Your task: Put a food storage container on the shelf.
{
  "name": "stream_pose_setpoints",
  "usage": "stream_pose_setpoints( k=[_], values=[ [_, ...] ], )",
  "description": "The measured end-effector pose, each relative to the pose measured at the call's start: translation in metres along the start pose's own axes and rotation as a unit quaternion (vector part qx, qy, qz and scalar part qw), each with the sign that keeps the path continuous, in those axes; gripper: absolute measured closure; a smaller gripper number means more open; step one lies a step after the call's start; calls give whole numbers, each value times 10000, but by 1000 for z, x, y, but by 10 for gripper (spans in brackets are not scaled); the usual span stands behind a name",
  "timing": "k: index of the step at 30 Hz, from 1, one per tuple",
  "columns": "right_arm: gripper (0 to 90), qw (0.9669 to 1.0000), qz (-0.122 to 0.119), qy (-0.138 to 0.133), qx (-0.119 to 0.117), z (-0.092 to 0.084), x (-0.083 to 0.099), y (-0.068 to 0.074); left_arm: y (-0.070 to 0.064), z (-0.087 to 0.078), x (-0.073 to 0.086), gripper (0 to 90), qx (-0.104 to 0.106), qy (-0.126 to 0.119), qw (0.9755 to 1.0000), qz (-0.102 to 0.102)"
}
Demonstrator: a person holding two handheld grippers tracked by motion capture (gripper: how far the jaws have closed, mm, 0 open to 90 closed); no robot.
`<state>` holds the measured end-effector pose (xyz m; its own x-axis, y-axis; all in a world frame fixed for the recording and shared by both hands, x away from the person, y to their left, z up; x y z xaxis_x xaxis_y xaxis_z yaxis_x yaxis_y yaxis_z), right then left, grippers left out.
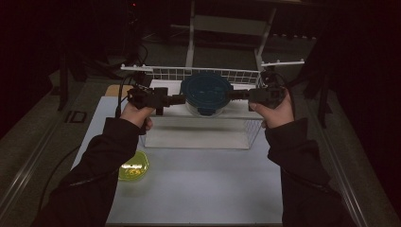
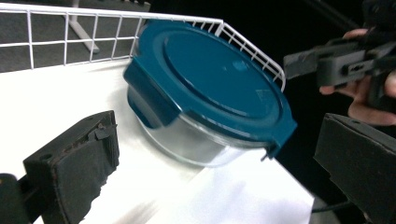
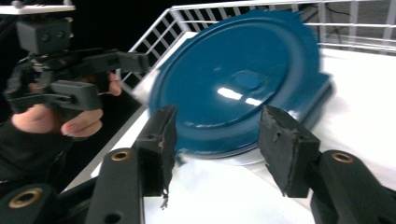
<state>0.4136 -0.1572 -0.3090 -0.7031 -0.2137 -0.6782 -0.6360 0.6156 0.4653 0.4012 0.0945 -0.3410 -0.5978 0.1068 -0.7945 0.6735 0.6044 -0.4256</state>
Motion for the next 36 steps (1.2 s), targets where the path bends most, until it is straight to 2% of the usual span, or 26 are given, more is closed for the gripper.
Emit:
stream_pose_setpoints(
  k=[3,5,7,8,9,10,11,12,13,15,19,25,28,31,32,36],
  values=[
    [511,9999,-61,-13,-112,1,5,7,-4,-2,4,0,-9,-10,10000,81],
    [595,9997,-190,65,-138,5,15,14,-9,-5,10,0,-102,-36,9997,236],
    [612,9995,-222,115,-185,7,18,16,-10,-6,12,0,-130,-57,9995,268],
    [686,9991,-309,220,-196,11,26,20,-13,-9,15,0,-162,-104,9993,332],
    [686,9991,-309,220,-196,11,26,20,-13,-9,15,0,-162,-104,9993,332],
    [760,9987,-346,307,-235,16,33,23,-16,-12,18,0,-200,-195,9987,435],
    [760,9987,-346,307,-235,16,33,23,-16,-12,18,0,-200,-195,9987,435],
    [829,9980,-424,423,-218,21,39,26,-20,-15,22,0,-166,-195,9984,508],
    [829,9980,-424,423,-218,21,39,26,-20,-15,22,0,-166,-195,9984,508],
    [897,9972,-531,518,-139,28,47,28,-25,-20,27,0,-263,-319,9971,639],
    [899,9970,-504,580,-31,37,53,24,-32,-24,37,0,-417,-443,9941,896],
    [900,9971,-410,643,-35,49,59,18,-37,-25,60,0,-465,-397,9929,1018],
    [900,9974,-368,615,-12,53,57,15,-38,-24,73,0,-435,-349,9934,1003],
    [900,9980,-312,554,11,57,54,12,-39,-22,88,0,-303,-256,9939,1025],
    [900,9980,-312,554,11,57,54,12,-39,-22,88,0,-303,-256,9939,1025],
    [900,9986,-216,484,37,61,51,7,-37,-24,108,0,-366,-256,9941,989]
  ],
)
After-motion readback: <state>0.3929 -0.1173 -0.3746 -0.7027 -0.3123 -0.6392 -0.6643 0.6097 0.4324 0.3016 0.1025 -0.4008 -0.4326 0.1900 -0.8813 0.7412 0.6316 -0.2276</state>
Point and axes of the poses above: each handheld gripper's, and its own axes: z roughly forward along the jaws, x roughly out of its underside, y roughly to its left, the point moved 6 cm from there along z, roughly forward along the jaws, and after that the axes turned 5 degrees about y, right-handed, at the moved point
